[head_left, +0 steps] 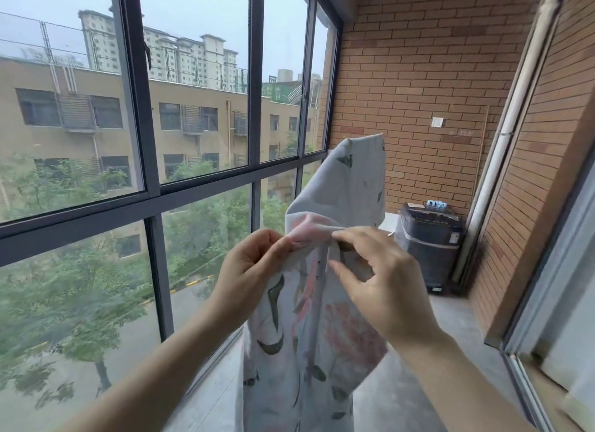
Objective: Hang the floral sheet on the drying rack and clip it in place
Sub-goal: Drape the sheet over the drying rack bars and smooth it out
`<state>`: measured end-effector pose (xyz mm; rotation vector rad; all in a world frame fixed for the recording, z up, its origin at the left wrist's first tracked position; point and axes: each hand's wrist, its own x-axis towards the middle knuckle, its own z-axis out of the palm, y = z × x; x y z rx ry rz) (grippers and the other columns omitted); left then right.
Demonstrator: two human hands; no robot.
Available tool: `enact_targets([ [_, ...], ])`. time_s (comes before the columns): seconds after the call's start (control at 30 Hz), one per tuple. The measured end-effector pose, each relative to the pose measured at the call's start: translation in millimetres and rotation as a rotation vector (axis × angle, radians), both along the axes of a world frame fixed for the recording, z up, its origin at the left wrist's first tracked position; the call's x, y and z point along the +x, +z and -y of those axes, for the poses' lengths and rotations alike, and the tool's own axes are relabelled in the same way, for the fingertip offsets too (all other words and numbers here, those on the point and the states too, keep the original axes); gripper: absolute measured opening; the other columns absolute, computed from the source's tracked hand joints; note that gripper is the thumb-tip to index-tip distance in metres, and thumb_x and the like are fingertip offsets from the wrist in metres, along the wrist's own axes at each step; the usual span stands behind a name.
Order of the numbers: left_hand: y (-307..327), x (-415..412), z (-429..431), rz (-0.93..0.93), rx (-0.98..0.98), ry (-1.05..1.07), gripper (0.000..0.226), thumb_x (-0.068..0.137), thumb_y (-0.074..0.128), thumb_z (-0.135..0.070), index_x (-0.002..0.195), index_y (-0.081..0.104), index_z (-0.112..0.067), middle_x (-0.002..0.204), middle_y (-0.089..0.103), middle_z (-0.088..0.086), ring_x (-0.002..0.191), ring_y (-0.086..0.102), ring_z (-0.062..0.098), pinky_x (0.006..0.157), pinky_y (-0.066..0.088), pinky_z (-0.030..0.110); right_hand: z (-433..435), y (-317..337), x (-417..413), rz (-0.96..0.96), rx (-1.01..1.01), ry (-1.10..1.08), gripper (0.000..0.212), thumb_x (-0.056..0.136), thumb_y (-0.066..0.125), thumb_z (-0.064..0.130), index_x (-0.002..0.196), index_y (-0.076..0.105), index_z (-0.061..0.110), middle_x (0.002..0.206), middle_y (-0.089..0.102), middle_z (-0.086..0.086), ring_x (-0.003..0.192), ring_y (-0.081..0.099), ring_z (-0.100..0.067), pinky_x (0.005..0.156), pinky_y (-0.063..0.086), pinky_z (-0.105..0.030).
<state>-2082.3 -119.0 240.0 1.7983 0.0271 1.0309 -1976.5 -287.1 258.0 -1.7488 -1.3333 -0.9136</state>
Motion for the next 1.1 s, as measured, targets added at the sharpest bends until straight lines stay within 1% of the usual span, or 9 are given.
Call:
enact_targets([
  [0.1, 2, -3, 0, -0.022, -0.006, -0.021, 0.043, 0.082, 0.055, -0.051, 0.080, 0.066, -0.010, 0.069, 0.051, 0.018, 0.064, 0.045, 0.018, 0.060, 0.033, 0.031, -9, 0, 6, -0.004, -0.094, -0.084, 0.062, 0.074, 0.080, 0.019, 0.132, 0.057, 0.010, 0.130, 0.059, -0.002, 0.121, 0.055, -0.016, 0.101, 0.045, -0.026],
  [0.17, 2, -5, -1, -0.029, -0.007, -0.034, 0.042, 0.082, 0.055, -0.049, 0.082, 0.068, -0.010, 0.074, 0.056, 0.023, 0.067, 0.049, 0.021, 0.062, 0.037, 0.033, -16, -2, 6, -0.050, -0.125, -0.059, 0.064, 0.075, 0.080, 0.018, 0.134, 0.055, 0.010, 0.133, 0.057, -0.003, 0.123, 0.052, -0.016, 0.104, 0.041, -0.024],
  [0.33, -2, -16, -4, -0.054, 0.043, -0.031, 0.041, 0.077, 0.064, -0.051, 0.087, 0.068, -0.012, 0.076, 0.058, 0.021, 0.064, 0.051, 0.024, 0.060, 0.041, 0.033, -18, -4, 10, -0.064, 0.081, 0.048, 0.012, 0.088, 0.067, 0.014, 0.097, 0.073, 0.011, 0.092, 0.070, 0.003, 0.086, 0.062, -0.009, 0.077, 0.050, -0.020],
  [0.4, -3, -20, -4, -0.083, 0.100, -0.010, 0.044, 0.067, 0.075, -0.051, 0.093, 0.065, -0.017, 0.074, 0.059, 0.015, 0.060, 0.050, 0.024, 0.054, 0.041, 0.031, -16, 1, 11, -0.166, 0.076, 0.117, 0.010, 0.089, 0.065, 0.019, 0.089, 0.073, 0.013, 0.082, 0.070, 0.006, 0.075, 0.061, -0.004, 0.067, 0.051, -0.020],
  [0.53, -6, -24, -4, -0.044, 0.327, 0.213, 0.053, 0.067, 0.077, -0.051, 0.102, 0.049, -0.022, 0.065, 0.055, 0.003, 0.054, 0.048, 0.016, 0.049, 0.042, 0.024, -17, 13, 6, -0.412, 0.033, 0.264, 0.015, 0.093, 0.061, 0.021, 0.089, 0.074, 0.014, 0.075, 0.069, 0.008, 0.070, 0.063, -0.010, 0.064, 0.055, -0.037],
  [0.63, -3, -27, -2, 0.047, 0.517, 0.300, 0.037, 0.076, 0.067, -0.042, 0.102, 0.050, -0.022, 0.081, 0.062, -0.007, 0.062, 0.059, 0.010, 0.053, 0.052, 0.025, -16, 22, 0, -0.477, 0.044, 0.288, 0.015, 0.093, 0.061, 0.022, 0.090, 0.074, 0.015, 0.077, 0.071, 0.008, 0.074, 0.064, -0.008, 0.067, 0.055, -0.032],
  [0.8, 5, -33, 4, 0.076, 0.646, 0.356, 0.019, 0.083, 0.059, -0.032, 0.088, 0.060, -0.014, 0.083, 0.064, -0.006, 0.061, 0.061, 0.012, 0.050, 0.048, 0.022, -4, 15, -14, -0.322, 0.178, 0.202, 0.006, 0.085, 0.071, 0.020, 0.087, 0.068, 0.015, 0.079, 0.066, 0.007, 0.074, 0.063, -0.011, 0.068, 0.051, -0.018],
  [0.93, 3, -37, 7, 0.068, 0.575, 0.357, 0.012, 0.081, 0.073, -0.018, 0.083, 0.061, -0.015, 0.073, 0.063, -0.012, 0.059, 0.064, 0.005, 0.049, 0.048, 0.015, 5, -3, -21, -0.278, 0.073, 0.208, 0.008, 0.081, 0.076, 0.019, 0.081, 0.069, 0.014, 0.073, 0.064, 0.007, 0.065, 0.060, -0.011, 0.060, 0.052, -0.024],
  [1.1, 1, -41, 14, 0.068, 0.383, 0.272, 0.009, 0.082, 0.074, -0.015, 0.089, 0.069, -0.018, 0.080, 0.070, -0.010, 0.062, 0.068, 0.012, 0.052, 0.057, 0.035, -5, -19, -23, -0.077, 0.035, -0.064, 0.040, 0.077, 0.077, 0.030, 0.112, 0.066, 0.015, 0.096, 0.063, 0.007, 0.081, 0.059, -0.006, 0.066, 0.047, -0.015],
])
